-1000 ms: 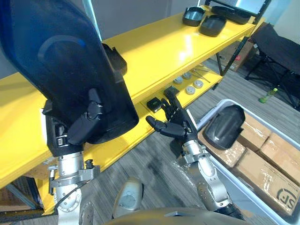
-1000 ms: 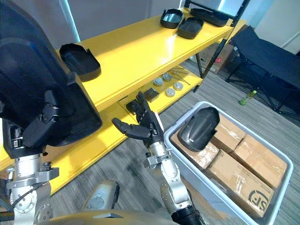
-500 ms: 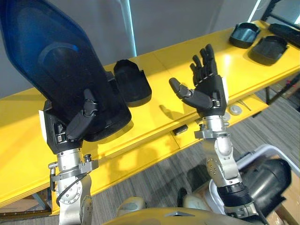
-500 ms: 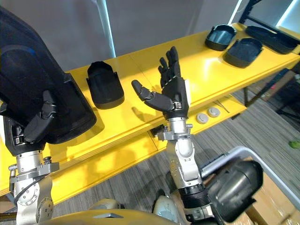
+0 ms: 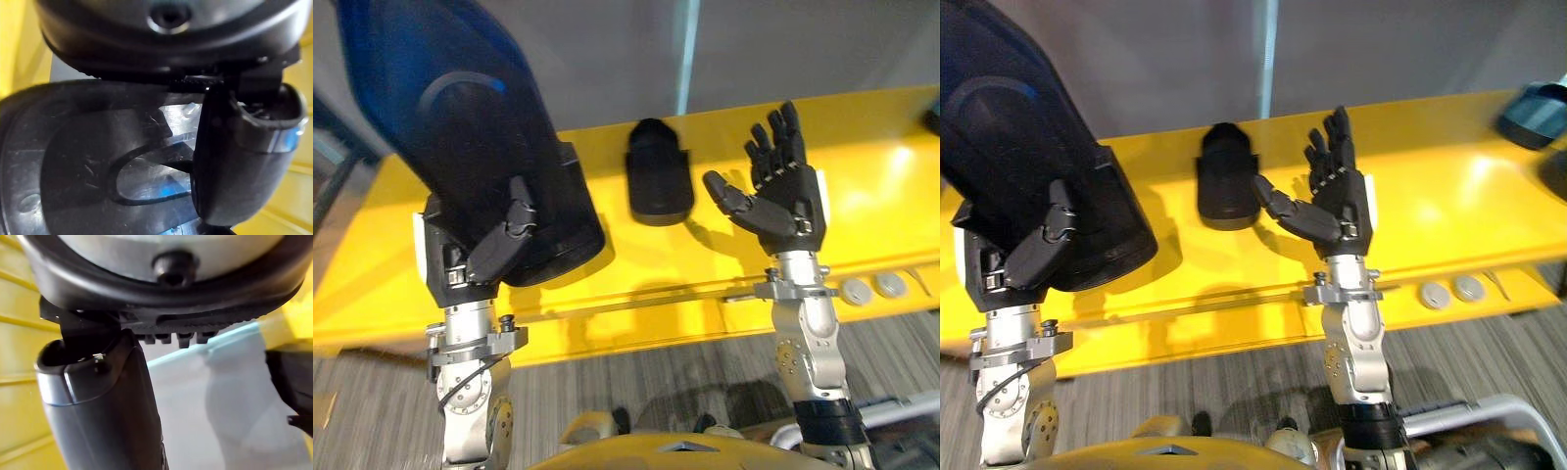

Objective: Walk over and take three plastic housings, then place them on the shelf

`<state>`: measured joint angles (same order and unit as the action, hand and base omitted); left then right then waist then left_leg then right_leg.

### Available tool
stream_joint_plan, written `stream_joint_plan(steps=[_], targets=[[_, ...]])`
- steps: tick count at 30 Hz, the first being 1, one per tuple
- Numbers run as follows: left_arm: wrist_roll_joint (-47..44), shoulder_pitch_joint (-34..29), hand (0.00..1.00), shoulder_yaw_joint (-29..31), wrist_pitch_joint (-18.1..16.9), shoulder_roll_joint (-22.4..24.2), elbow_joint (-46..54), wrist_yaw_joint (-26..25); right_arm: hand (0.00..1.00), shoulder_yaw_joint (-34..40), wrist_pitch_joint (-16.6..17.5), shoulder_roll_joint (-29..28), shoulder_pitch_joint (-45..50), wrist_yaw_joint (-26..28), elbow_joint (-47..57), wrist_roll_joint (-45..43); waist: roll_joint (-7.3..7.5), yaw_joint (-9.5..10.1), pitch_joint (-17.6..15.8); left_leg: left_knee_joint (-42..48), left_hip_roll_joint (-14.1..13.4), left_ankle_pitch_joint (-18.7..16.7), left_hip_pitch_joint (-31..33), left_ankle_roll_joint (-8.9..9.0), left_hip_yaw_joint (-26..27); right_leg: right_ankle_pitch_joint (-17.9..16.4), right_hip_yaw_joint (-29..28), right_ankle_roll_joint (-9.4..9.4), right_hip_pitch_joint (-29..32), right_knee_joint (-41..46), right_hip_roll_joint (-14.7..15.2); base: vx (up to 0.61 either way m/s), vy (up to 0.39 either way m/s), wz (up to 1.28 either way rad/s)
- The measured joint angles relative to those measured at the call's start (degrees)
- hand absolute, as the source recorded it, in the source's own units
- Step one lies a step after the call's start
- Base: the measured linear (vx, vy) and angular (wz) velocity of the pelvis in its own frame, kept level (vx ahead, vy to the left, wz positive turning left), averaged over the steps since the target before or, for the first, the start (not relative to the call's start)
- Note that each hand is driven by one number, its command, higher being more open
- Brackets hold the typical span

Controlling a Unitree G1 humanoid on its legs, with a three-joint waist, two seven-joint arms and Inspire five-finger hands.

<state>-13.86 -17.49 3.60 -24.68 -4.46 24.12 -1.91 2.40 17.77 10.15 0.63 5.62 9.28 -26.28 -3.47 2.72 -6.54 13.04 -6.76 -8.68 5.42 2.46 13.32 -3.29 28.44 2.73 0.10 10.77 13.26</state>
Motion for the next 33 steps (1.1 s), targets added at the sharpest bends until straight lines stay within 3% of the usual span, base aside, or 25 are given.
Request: stream_joint_plan(steps=[1, 5, 6, 8, 10, 12, 16, 17, 19, 27, 29, 33], targets=[[-0.03, -0.17, 0.00, -0.24, -0.01, 0.09, -0.07, 0.15, 1.00, 0.57, 0.04, -0.49, 0.00, 0.34, -0.01, 0.00, 0.57, -0.11, -0.38, -0.96, -0.55, 3.65, -0.67, 2.48, -1.46, -1.77, 0.01, 2.49, 0.04, 2.44, 2.42, -0.02, 0.212, 0.50], [-2.01, -0.76, 0.00, -0.21, 0.02, -0.02, -1.84, -0.09, 1.00, -0.03, 0.47, -1.64, -0.35, 2.68, -0.01, 0.56, 1.90, 0.04, -0.99, 2.10, 4.88, 2.37, -1.03, 0.24, -2.19, -2.04, -2.42, 3.56, -0.40, 3.55, 7.77, -0.09, 0.236, 0.10], [-2.54, -0.78, 0.00, -0.23, 0.02, -0.03, -1.68, 0.30, 1.00, -0.26, 0.87, -1.80, -0.77, 2.47, -0.02, 0.70, 2.12, 0.19, -1.12, 1.47, 5.86, 1.42, -1.30, -0.84, -1.65, -1.60, -3.48, 5.43, 0.03, 3.43, 8.64, -0.13, 0.254, -0.16], [-3.51, -1.17, 0.00, -0.44, 0.04, -0.04, -1.68, 1.62, 1.00, -0.91, 1.26, -2.36, -0.77, 1.17, -0.02, 1.20, 2.31, 0.13, -1.31, 1.94, 6.55, 0.40, -1.36, -1.14, -0.39, -0.82, -4.47, 6.67, -0.02, 2.43, 9.29, -0.11, 0.169, -0.28], [-3.50, -1.11, 0.00, -0.87, 0.73, -0.10, -1.10, 4.01, 1.00, -1.93, 2.10, -4.17, 0.35, -1.01, -0.01, 1.39, 2.35, -0.02, -1.31, 4.01, 6.56, -1.44, -1.33, -2.39, 1.91, 0.82, -5.20, 5.83, -0.34, 0.68, 9.35, -0.12, 0.202, -0.55], [-3.54, -0.94, 0.00, -0.83, 1.74, -0.91, -0.06, 5.94, 1.00, -2.96, 2.83, -5.21, 1.01, -2.15, -0.01, 2.84, 2.36, -0.49, -1.28, 3.18, 6.17, -1.62, -1.37, -2.84, 4.05, 2.48, -5.11, 3.49, -0.35, -1.95, 8.79, -0.05, 0.121, -0.54], [-3.41, 2.23, 0.00, -1.58, 5.37, -5.22, 0.01, 7.49, 1.00, -2.82, 2.92, -5.44, 1.01, -2.91, 0.28, 3.46, 2.71, -3.21, -1.12, 1.25, 6.22, -0.31, -0.70, -3.06, 3.77, 4.06, -7.20, 3.58, -1.05, -7.27, 6.14, 0.00, 0.011, -0.02], [-2.72, 3.64, 0.00, -2.46, 6.98, -5.70, -0.15, 7.12, 1.00, -2.29, 2.91, -5.40, 1.22, -2.91, 0.46, 3.46, 2.78, -4.15, -1.06, 1.03, 6.24, 0.23, -0.72, -3.37, 3.11, 5.17, -8.61, 2.89, -1.45, -8.09, 5.26, 0.03, -0.052, 0.29], [-0.42, 5.90, 0.00, -3.85, 9.04, -5.46, -1.14, 6.88, 1.00, -0.58, 2.84, -5.16, 2.30, -2.88, 1.59, 3.46, 2.62, -4.67, -0.95, 0.95, 6.03, 0.72, -0.50, -2.84, 1.56, 5.97, -9.43, 3.52, -1.85, -8.03, 4.39, 0.06, -0.091, 0.36], [3.26, 10.61, 0.00, -3.85, 19.81, -5.69, -11.68, 0.29, 1.00, 4.15, 1.20, -1.08, 3.11, -2.11, 2.37, 2.87, 1.31, -5.43, -0.18, -4.05, 3.10, 3.68, -3.34, 0.01, 0.57, 5.55, -9.99, 3.43, -2.19, -7.71, 0.49, 0.05, -0.099, 0.00], [3.29, 15.30, 0.00, -2.50, 22.73, -6.01, -19.83, -3.80, 1.00, 4.13, 0.96, -1.08, 3.14, -1.28, 2.37, 2.84, 1.25, -6.21, -0.22, -5.38, 3.20, 4.37, -4.26, 0.25, 1.37, 3.86, -11.42, 3.54, -0.98, -5.62, 0.72, -0.05, -0.033, -0.16], [3.14, 21.98, 0.00, -1.85, 25.01, -7.16, -27.98, -8.95, 1.00, 3.71, 0.23, -0.83, 3.13, 0.00, 2.37, 2.84, 1.19, -6.54, -0.34, -6.39, 3.21, 5.37, -4.06, 0.25, 2.54, 3.06, -13.32, 3.29, 1.11, -4.22, 0.70, -0.08, -0.013, -0.16]])
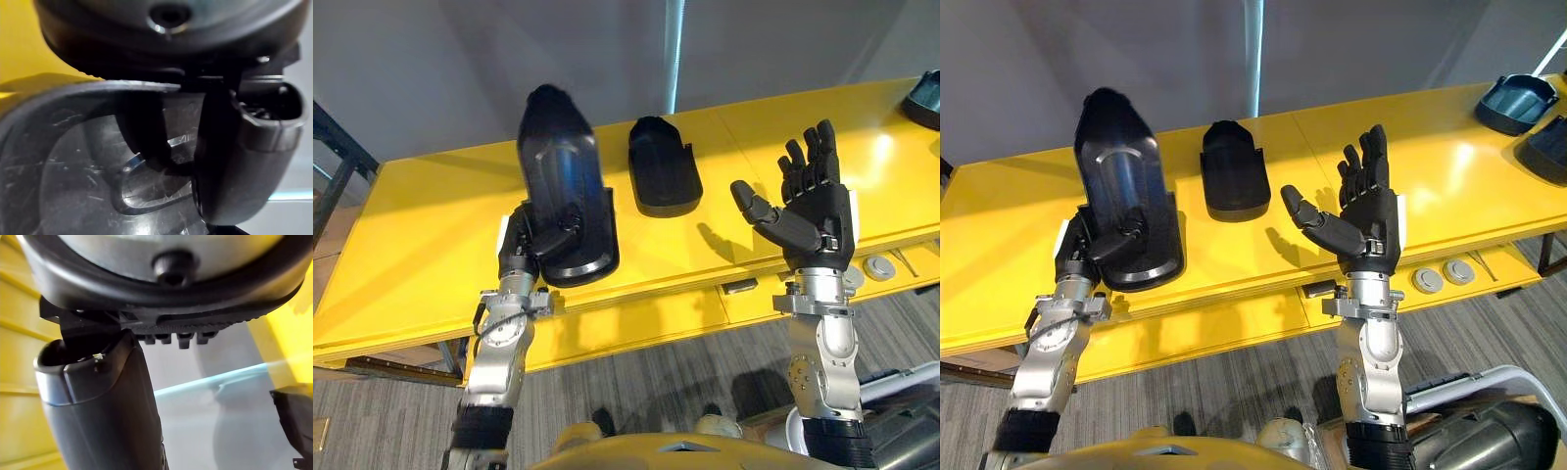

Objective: Walk over and take three plastic housings, then place them on the shelf

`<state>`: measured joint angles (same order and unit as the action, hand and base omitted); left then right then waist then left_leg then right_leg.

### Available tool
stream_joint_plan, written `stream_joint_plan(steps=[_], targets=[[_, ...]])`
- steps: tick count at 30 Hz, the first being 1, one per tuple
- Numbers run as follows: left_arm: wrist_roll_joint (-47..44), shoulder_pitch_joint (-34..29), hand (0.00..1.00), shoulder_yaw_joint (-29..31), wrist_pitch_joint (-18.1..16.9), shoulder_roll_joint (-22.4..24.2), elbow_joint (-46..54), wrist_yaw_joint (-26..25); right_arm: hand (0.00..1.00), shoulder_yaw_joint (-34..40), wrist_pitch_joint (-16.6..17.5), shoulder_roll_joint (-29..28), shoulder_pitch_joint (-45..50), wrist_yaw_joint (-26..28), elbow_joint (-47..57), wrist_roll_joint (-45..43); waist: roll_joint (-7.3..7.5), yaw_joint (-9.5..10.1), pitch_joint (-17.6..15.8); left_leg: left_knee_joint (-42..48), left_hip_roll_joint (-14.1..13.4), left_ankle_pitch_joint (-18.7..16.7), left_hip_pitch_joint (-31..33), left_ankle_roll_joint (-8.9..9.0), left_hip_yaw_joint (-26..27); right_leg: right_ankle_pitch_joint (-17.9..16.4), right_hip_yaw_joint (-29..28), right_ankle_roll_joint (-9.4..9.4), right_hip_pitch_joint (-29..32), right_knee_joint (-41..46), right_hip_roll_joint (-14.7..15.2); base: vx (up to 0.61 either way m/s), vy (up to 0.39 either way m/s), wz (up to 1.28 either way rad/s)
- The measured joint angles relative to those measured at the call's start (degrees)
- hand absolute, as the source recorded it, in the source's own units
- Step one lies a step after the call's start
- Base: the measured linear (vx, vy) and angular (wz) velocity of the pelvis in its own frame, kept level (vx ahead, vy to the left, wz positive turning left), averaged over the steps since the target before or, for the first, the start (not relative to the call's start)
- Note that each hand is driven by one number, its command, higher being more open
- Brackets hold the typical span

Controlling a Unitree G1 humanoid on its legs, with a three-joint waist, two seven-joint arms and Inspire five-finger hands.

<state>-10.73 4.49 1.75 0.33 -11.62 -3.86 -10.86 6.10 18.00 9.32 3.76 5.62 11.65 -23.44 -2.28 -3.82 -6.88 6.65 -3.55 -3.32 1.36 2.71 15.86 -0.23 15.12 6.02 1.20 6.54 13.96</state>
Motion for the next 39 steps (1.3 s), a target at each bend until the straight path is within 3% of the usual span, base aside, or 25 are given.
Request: stream_joint_plan(steps=[4, 13, 20, 28, 29, 39], targets=[[-0.13, 7.06, 0.00, 2.17, 1.18, -1.53, -7.69, -4.22, 1.00, -1.16, -1.07, 2.13, -0.18, 1.52, 0.00, -0.02, -0.62, -1.30, -0.49, -1.06, -0.08, 1.23, 0.25, 0.08, 0.81, -0.17, -1.42, 0.05, 1.65, 0.75, -0.19, -0.09, -0.012, -0.12], [-0.34, 17.23, 0.00, 3.60, 4.52, -8.06, -18.64, -4.37, 1.00, -1.20, -2.98, 6.50, -3.72, 5.44, 0.00, -0.78, -2.09, -3.04, -3.42, -2.17, -0.18, 2.96, 1.33, 0.10, 1.77, 0.10, -2.98, 0.48, 4.95, 2.93, -0.30, -0.04, -0.006, -0.06], [-0.50, 22.32, 0.00, 4.91, 7.74, -12.37, -22.89, -0.61, 1.00, -2.94, -5.45, 7.17, -6.77, 6.47, 0.00, -1.85, -2.90, -3.71, -6.34, -2.76, -0.10, 3.61, 1.28, 0.02, 2.64, -0.19, -4.33, 0.14, 6.55, 4.82, -0.26, -0.03, 0.000, -0.05], [-0.65, 24.77, 0.00, 8.08, 10.29, -15.96, -25.44, 4.80, 1.00, -4.57, -6.91, 8.62, -6.79, 6.69, 1.30, -1.85, -3.50, -4.42, -8.96, -1.63, -0.88, 3.56, 2.06, 0.38, 2.73, -3.05, -5.17, 0.16, 9.08, 9.97, -0.02, -0.02, -0.024, -0.01], [-0.70, 24.84, 1.00, 8.55, 10.26, -16.01, -25.45, 5.24, 1.00, -4.59, -7.32, 8.62, -6.79, 6.66, 2.05, -1.85, -3.61, -4.38, -9.10, -1.57, -0.99, 3.59, 2.30, 0.43, 2.76, -3.18, -5.25, 0.06, 9.61, 10.50, -0.02, -0.01, -0.056, 0.02], [1.76, 26.42, 1.00, 9.06, 11.37, -17.11, -27.48, 7.46, 1.00, -4.94, -7.50, 8.61, -6.72, 6.42, 4.59, -1.82, -3.28, -4.52, -9.79, -0.97, -1.20, 3.58, 2.24, 0.63, 2.26, -3.85, -4.92, 0.11, 9.47, 11.60, -0.07, 0.00, -0.004, 0.01]])
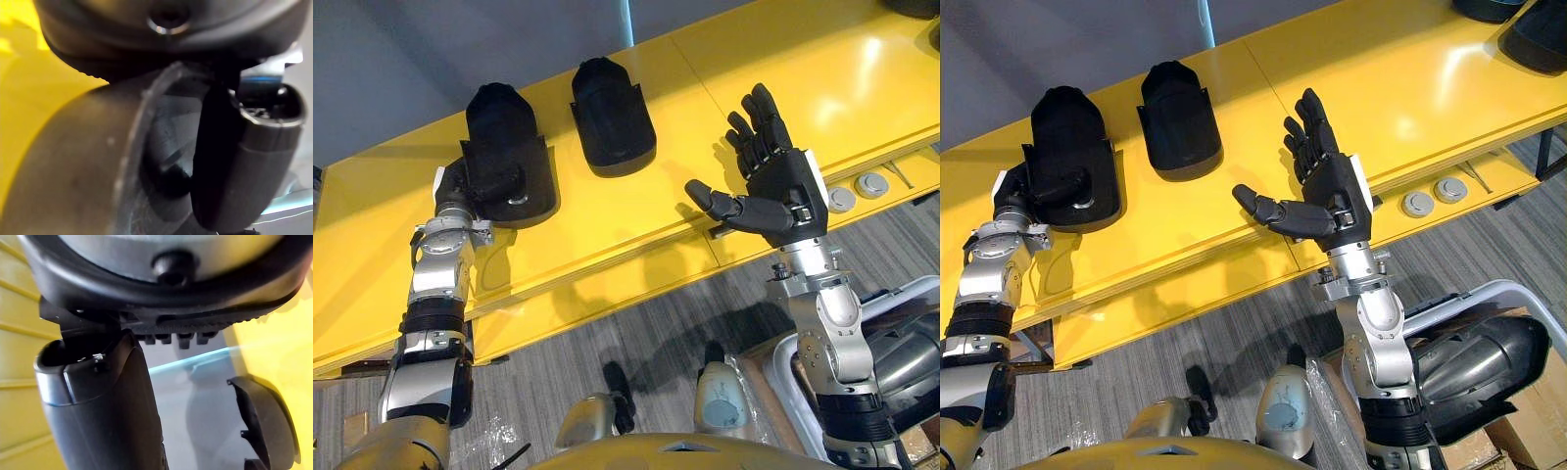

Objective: Walk over and take three plastic housings, then place them on the shelf

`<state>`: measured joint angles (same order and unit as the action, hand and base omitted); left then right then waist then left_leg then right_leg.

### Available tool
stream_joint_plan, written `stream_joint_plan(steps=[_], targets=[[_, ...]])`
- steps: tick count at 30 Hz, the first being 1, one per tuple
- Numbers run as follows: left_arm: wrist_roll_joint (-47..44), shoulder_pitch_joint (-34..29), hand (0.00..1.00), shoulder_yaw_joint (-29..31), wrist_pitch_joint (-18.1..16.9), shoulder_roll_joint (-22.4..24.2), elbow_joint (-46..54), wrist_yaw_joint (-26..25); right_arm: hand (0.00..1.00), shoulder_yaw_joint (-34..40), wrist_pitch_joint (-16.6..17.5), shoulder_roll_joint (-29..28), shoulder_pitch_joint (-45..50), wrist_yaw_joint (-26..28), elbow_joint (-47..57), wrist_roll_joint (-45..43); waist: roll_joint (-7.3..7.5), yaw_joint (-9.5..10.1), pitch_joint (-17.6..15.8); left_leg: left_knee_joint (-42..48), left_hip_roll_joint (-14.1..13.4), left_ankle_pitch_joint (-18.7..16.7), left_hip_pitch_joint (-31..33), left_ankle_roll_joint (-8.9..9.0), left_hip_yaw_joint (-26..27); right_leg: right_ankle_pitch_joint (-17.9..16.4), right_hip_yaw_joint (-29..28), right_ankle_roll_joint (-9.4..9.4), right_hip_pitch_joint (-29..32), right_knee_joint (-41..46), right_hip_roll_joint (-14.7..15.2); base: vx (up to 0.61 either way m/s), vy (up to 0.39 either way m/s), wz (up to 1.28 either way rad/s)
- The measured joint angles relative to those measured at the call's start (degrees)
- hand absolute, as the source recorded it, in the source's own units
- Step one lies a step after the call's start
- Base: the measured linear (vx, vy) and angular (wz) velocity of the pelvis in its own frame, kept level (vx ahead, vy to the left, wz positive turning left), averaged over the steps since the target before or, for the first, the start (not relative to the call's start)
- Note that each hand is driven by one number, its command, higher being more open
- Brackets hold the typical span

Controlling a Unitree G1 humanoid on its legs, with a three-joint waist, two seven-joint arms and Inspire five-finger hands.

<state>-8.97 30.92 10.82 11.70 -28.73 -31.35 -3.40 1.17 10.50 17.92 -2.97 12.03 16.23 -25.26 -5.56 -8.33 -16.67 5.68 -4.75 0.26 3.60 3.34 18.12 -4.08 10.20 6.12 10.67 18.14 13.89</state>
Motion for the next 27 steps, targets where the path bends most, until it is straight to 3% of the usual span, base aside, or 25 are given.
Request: stream_joint_plan(steps=[6, 14, 21, 24, 27], targets=[[0.35, 0.97, 1.00, -1.21, 2.08, -0.64, -0.98, -1.02, 1.00, -0.46, -0.02, -0.10, 0.47, -0.20, 0.02, 0.00, 0.36, -0.35, -0.23, 0.10, -0.01, 0.00, -0.99, 0.00, -0.80, 0.00, 0.84, 0.02, -1.72, -0.42, -0.03, -0.01, -0.002, 0.05], [-1.18, 0.03, 1.00, -1.98, 1.77, -0.58, -2.19, -9.88, 1.00, -0.34, 0.02, -1.02, 2.91, -1.11, 0.02, 0.02, 0.39, -1.11, -0.02, -1.83, -0.03, 0.29, -3.40, 0.13, -1.08, 0.58, 1.72, 0.68, -4.94, -3.22, -0.55, 0.00, 0.000, 0.02], [-4.56, -4.67, 1.00, -1.90, 0.42, -0.04, 5.92, -14.50, 1.00, -0.17, 0.60, -2.96, 3.64, -1.90, -0.01, 0.05, 1.13, -0.05, 1.80, -5.17, -0.04, 1.72, -4.70, 0.33, -1.18, 2.65, 2.67, 0.41, -6.73, -7.69, -1.69, 0.05, 0.004, 0.03], [-4.87, -7.17, 1.00, -0.43, -3.06, 1.99, 14.22, -16.18, 1.00, -0.17, 1.68, -3.80, 3.96, -2.56, -0.28, 0.03, 1.67, 0.60, 2.96, -6.10, 0.09, 1.75, -6.20, 0.38, -2.01, 2.78, 3.92, 0.55, -9.26, -9.48, -1.78, 0.06, 0.018, 0.14], [-6.43, -9.01, 1.00, 1.89, -9.68, 3.25, 25.44, -16.36, 1.00, -0.18, 1.90, -5.05, 4.39, -2.87, -0.82, 0.10, 1.76, 1.77, 4.98, -6.71, 0.16, 1.81, -6.43, 0.44, -2.50, 2.83, 4.46, 0.62, -10.00, -10.43, -1.89, 0.05, 0.008, 0.10]])
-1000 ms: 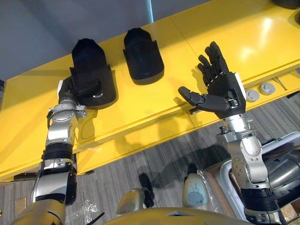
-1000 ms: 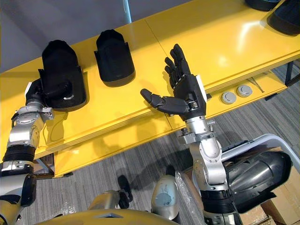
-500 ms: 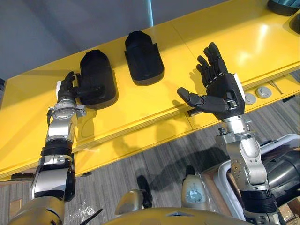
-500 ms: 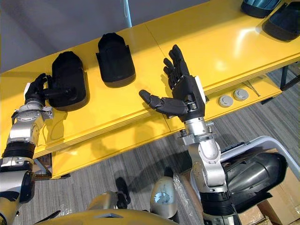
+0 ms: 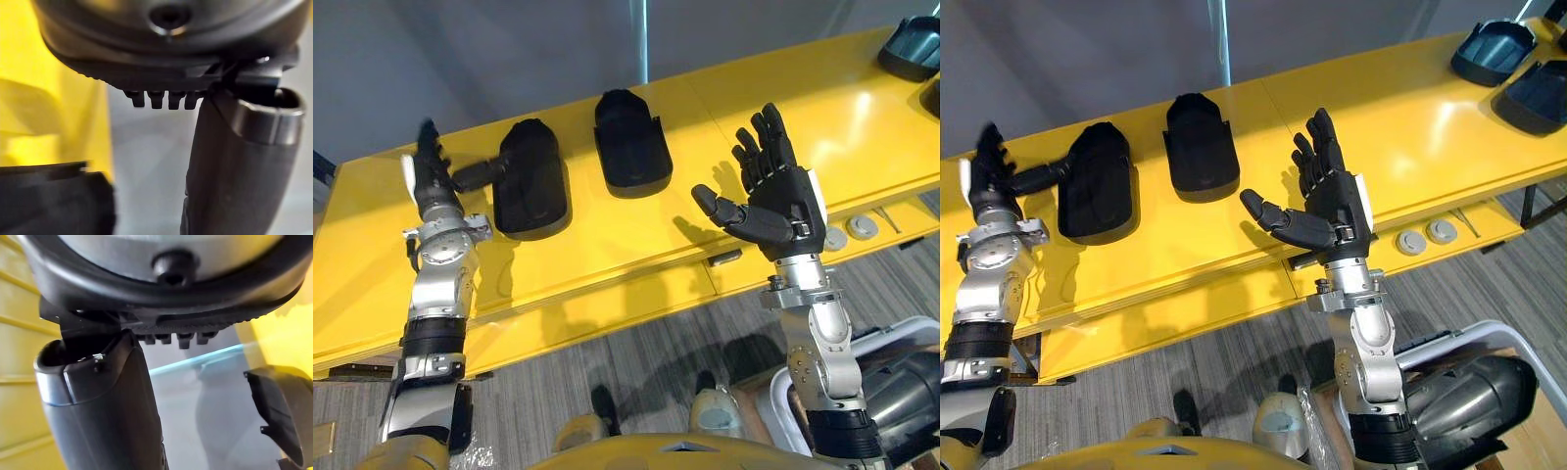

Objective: Walk over and take three plastic housings, then place them on the shelf

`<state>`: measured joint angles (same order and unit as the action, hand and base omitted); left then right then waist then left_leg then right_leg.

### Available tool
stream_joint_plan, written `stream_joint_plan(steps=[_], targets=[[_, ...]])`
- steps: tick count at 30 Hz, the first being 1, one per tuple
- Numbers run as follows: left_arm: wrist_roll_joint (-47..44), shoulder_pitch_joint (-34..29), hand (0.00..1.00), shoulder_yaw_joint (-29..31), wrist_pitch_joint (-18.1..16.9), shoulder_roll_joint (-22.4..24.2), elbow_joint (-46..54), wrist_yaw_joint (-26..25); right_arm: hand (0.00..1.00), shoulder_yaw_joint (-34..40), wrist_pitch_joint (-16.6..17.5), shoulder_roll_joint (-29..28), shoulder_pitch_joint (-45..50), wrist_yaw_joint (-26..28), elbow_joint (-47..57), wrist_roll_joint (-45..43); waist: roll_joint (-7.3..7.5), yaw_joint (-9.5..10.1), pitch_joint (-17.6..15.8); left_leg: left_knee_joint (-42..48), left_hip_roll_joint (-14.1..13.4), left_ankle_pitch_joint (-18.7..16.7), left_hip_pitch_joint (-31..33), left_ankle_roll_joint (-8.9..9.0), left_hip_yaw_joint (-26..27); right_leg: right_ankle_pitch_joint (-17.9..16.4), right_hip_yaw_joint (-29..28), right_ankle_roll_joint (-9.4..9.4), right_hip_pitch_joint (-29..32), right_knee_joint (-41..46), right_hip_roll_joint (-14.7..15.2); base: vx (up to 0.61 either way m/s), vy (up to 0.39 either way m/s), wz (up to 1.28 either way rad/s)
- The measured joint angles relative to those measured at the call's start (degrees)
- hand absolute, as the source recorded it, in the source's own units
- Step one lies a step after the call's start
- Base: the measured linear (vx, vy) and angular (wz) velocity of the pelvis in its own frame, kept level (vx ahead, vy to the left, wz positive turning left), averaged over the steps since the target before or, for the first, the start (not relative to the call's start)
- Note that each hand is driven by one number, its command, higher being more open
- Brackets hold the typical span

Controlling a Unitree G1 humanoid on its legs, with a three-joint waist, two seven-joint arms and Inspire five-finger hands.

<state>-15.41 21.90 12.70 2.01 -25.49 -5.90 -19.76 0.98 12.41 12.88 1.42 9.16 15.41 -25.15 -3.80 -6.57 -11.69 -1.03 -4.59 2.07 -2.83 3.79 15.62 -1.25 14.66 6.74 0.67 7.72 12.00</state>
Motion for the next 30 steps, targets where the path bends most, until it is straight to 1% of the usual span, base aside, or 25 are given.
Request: stream_joint_plan(steps=[1, 2, 3, 4, 5, 6, 7, 8, 9, 10, 11, 17, 21, 23, 25, 27, 29, 30], targets=[[-0.15, 0.00, 1.00, 0.54, -2.35, 0.85, 2.29, 0.00, 1.00, 0.00, 0.24, -0.01, -0.02, -0.44, -0.62, 0.02, -0.06, 0.25, 0.45, -0.20, 0.02, 0.08, -0.17, 0.02, -0.20, 0.01, 0.27, 0.01, -0.34, -0.21, 0.00, 0.03, 0.005, 0.10], [-0.46, -0.05, 1.00, 0.71, -3.89, 1.25, 3.78, 0.07, 1.00, -0.01, 0.42, -0.04, -0.06, -0.84, -1.11, 0.04, -0.06, 0.33, 0.46, -0.26, 0.02, 0.09, -0.56, 0.02, -0.54, 0.01, 0.64, 0.02, -1.10, -0.56, -0.01, 0.03, 0.001, 0.14], [-0.96, -0.65, 1.00, 0.94, -6.58, 1.94, 6.60, 0.19, 1.00, 0.01, 0.48, -0.10, -0.06, -1.45, -2.05, 0.07, -0.17, 0.40, 0.71, -0.53, 0.02, 0.09, -1.40, 0.04, -0.88, 0.02, 1.01, 0.03, -2.19, -1.00, -0.09, 0.02, -0.002, 0.11], [-1.54, -2.51, 1.00, 1.67, -8.96, 3.06, 9.82, 0.37, 1.00, -0.01, 0.48, -0.12, 0.04, -1.98, -2.37, 0.19, -0.58, 0.60, 1.46, -1.19, 0.01, 0.21, -1.88, 0.17, -0.91, 0.02, 1.12, 0.04, -2.66, -1.36, -0.19, 0.01, -0.001, 0.07], [-2.31, -3.89, 1.00, 1.91, -10.17, 3.75, 11.59, 0.54, 1.00, 0.05, 0.48, -0.13, 0.11, -2.29, -2.37, 0.21, -0.87, 0.52, 2.03, -1.41, 0.01, 0.30, -1.85, 0.19, -0.99, 0.05, 1.23, 0.09, -2.68, -1.57, -0.18, 0.02, 0.002, 0.04], [-3.27, -7.52, 1.00, 2.30, -12.37, 6.29, 16.55, 1.08, 1.00, 0.74, 0.48, -0.14, 0.13, -2.81, -2.37, 0.28, -1.46, 0.59, 3.00, -1.66, -0.01, 0.32, -1.87, 0.18, -1.10, 0.12, 1.42, 0.19, -2.86, -1.87, -0.17, 0.02, 0.001, 0.06], [-3.31, -9.19, 1.00, 2.33, -13.05, 7.55, 18.45, 1.28, 1.00, 1.03, 0.49, -0.14, 0.13, -3.23, -2.37, 0.64, -1.64, 0.66, 3.31, -1.76, -0.02, 0.34, -1.91, 0.20, -1.17, 0.12, 1.54, 0.19, -2.94, -1.92, -0.16, 0.02, 0.000, 0.07], [-3.26, -12.45, 1.00, 2.22, -14.32, 10.13, 22.26, 1.82, 1.00, 2.13, 0.48, -0.41, 0.17, -3.68, -2.39, 2.34, -1.75, 0.89, 3.42, -2.14, -0.03, 0.50, -2.46, 0.26, -1.32, 0.12, 1.82, 0.19, -3.47, -2.05, -0.19, 0.01, -0.002, 0.06], [-3.26, -14.08, 1.00, 2.17, -14.79, 11.42, 24.03, 2.25, 1.00, 2.58, 0.48, -0.47, 0.24, -3.86, -2.42, 2.73, -1.75, 0.99, 3.42, -2.28, -0.04, 0.53, -2.68, 0.30, -1.43, 0.11, 2.02, 0.19, -3.84, -2.21, -0.24, 0.00, -0.004, 0.10], [-3.25, -17.32, 1.00, 2.15, -15.77, 13.75, 27.06, 3.19, 1.00, 3.67, 0.49, -0.73, 0.40, -4.33, -2.41, 4.35, -1.62, 1.21, 3.55, -2.23, -0.04, 0.55, -2.70, 0.34, -1.76, 0.13, 2.45, 0.21, -4.32, -2.58, -0.34, -0.01, -0.003, 0.07], [-1.92, -29.40, 1.00, 3.88, -20.85, 18.81, 35.39, 10.45, 1.00, 8.54, 0.85, -4.25, 1.11, -7.04, -2.22, 4.57, 2.01, 4.76, 5.13, -2.32, -0.11, 0.61, -2.52, 0.51, -2.57, 0.36, 3.99, 0.46, -5.71, -3.74, -0.31, -0.01, -0.002, 0.06], [-1.92, -29.93, 1.00, 3.80, -20.86, 19.02, 35.38, 10.46, 1.00, 8.50, 0.85, -4.25, 1.12, -6.94, -2.22, 4.53, 2.16, 4.73, 5.03, -2.12, -0.12, 0.60, -2.49, 0.50, -2.59, 0.36, 3.98, 0.46, -5.70, -3.73, -0.31, 0.00, 0.000, 0.00], [-1.93, -34.05, 1.00, 2.16, -20.99, 20.66, 35.30, 10.59, 1.00, 7.14, 1.66, -4.25, 2.83, -5.28, -2.19, 4.48, 2.52, 4.76, 4.66, -1.68, -0.06, 0.43, -1.88, 0.48, -2.76, 0.36, 4.06, 0.46, -5.51, -3.68, -0.32, 0.00, 0.000, 0.01], [-1.97, -35.31, 1.00, 0.64, -20.98, 21.31, 35.04, 10.43, 1.00, 4.41, 2.42, -4.23, 3.16, -4.44, -2.13, 5.67, 2.99, 4.88, 3.53, -0.98, -0.03, 0.20, -1.25, 0.49, -2.91, 0.35, 4.05, 0.45, -5.05, -3.29, -0.35, -0.02, 0.003, 0.01], [-1.97, -35.96, 1.00, -1.57, -20.94, 21.34, 34.51, 10.58, 1.00, 0.43, 3.35, -4.07, 3.16, -3.53, -1.85, 8.73, 3.42, 5.00, 2.65, -0.76, -0.05, 0.24, 0.15, 0.46, -3.54, 0.29, 4.34, 0.39, -3.88, -2.81, -0.33, -0.06, 0.003, 0.12], [-1.97, -35.95, 1.00, -3.40, -20.70, 21.36, 33.37, 11.24, 1.00, -2.97, 3.43, -3.47, 3.11, -2.73, -1.16, 12.29, 3.74, 5.14, 2.10, -0.11, -0.06, 0.39, 1.74, 0.33, -4.41, 0.31, 5.27, 0.42, -3.21, -2.79, -0.29, -0.04, -0.006, 0.26], [-2.00, -35.98, 1.00, -4.67, -20.06, 21.36, 31.98, 11.87, 1.00, -5.78, 3.44, -2.22, 2.64, -1.22, -1.14, 16.01, 4.01, 5.83, 1.85, -0.09, -0.07, 0.52, 2.23, 0.34, -5.08, 0.31, 5.97, 0.41, -3.19, -2.78, -0.28, 0.01, -0.004, 0.19], [-2.03, -35.99, 1.00, -5.13, -19.53, 21.39, 31.71, 12.13, 1.00, -7.07, 3.51, -1.07, 1.89, -0.75, -1.14, 18.44, 4.28, 6.59, 1.40, -0.01, -0.09, 0.52, 2.26, 0.35, -5.11, 0.32, 5.99, 0.41, -3.20, -2.74, -0.32, 0.04, 0.001, 0.08]])
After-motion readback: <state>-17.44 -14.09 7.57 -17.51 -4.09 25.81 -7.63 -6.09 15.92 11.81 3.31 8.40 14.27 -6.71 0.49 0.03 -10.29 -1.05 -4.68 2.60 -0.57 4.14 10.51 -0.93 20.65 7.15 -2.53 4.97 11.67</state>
